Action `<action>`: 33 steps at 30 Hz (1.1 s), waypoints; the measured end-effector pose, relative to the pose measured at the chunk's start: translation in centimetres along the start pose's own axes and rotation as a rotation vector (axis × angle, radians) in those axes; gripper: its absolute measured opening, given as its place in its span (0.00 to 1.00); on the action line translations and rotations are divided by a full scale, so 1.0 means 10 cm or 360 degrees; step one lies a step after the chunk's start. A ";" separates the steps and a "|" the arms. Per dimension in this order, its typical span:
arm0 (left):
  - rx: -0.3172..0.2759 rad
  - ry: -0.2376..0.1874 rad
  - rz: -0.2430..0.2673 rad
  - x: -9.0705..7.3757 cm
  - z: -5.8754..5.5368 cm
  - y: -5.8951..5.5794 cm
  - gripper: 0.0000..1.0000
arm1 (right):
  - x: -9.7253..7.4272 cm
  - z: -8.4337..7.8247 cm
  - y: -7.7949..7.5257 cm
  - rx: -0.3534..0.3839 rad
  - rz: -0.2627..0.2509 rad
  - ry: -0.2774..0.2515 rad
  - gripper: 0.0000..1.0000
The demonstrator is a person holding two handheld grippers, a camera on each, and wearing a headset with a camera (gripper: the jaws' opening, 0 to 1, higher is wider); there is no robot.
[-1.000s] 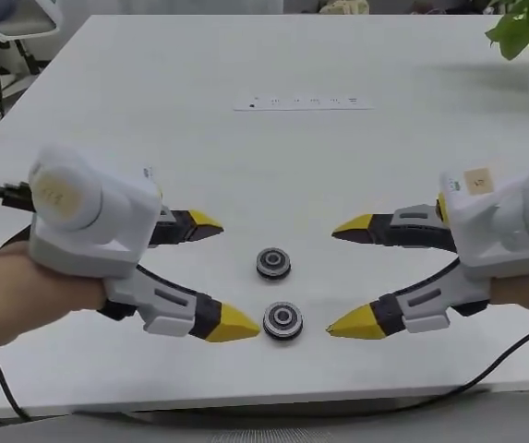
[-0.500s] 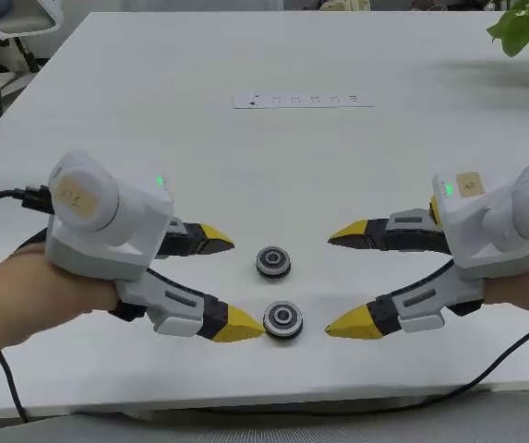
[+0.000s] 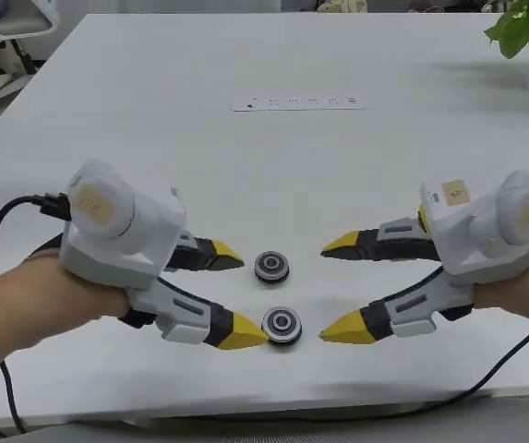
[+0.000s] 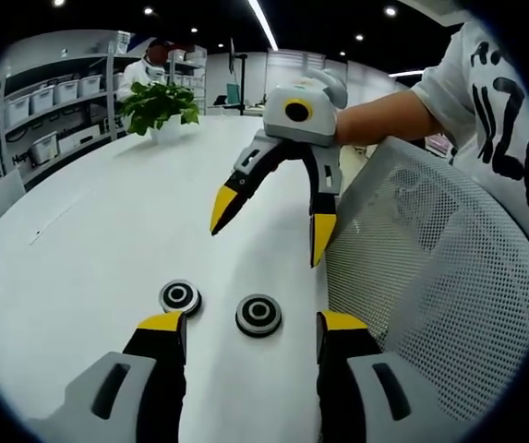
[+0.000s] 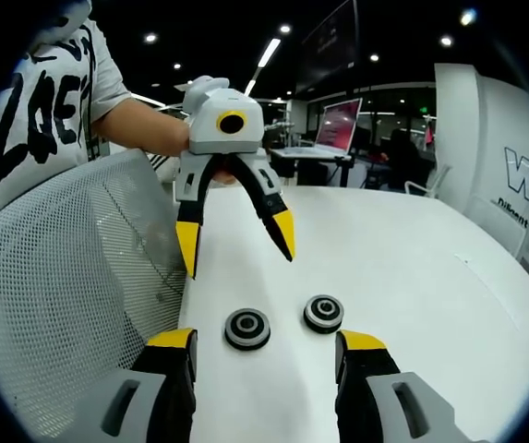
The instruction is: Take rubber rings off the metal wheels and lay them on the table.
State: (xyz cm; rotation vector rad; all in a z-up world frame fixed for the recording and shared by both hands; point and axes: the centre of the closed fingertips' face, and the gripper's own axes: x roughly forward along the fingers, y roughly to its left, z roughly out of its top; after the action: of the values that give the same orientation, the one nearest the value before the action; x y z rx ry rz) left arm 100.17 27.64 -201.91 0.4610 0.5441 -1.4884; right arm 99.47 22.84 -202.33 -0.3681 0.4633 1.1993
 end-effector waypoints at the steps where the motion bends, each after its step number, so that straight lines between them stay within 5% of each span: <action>1: 0.0000 0.0003 -0.0004 0.01 0.00 0.00 0.52 | 0.01 -0.01 -0.01 0.0001 0.0001 0.0003 0.59; 33: 0.0027 0.0079 -0.0159 0.34 -0.08 -0.09 0.37 | 0.12 -0.16 -0.03 0.0007 0.0058 0.0060 0.55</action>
State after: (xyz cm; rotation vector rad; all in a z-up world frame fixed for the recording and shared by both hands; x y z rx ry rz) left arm 99.19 25.40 -204.56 0.4912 0.6011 -1.5814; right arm 99.89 22.87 -204.35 -0.3806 0.5072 1.2283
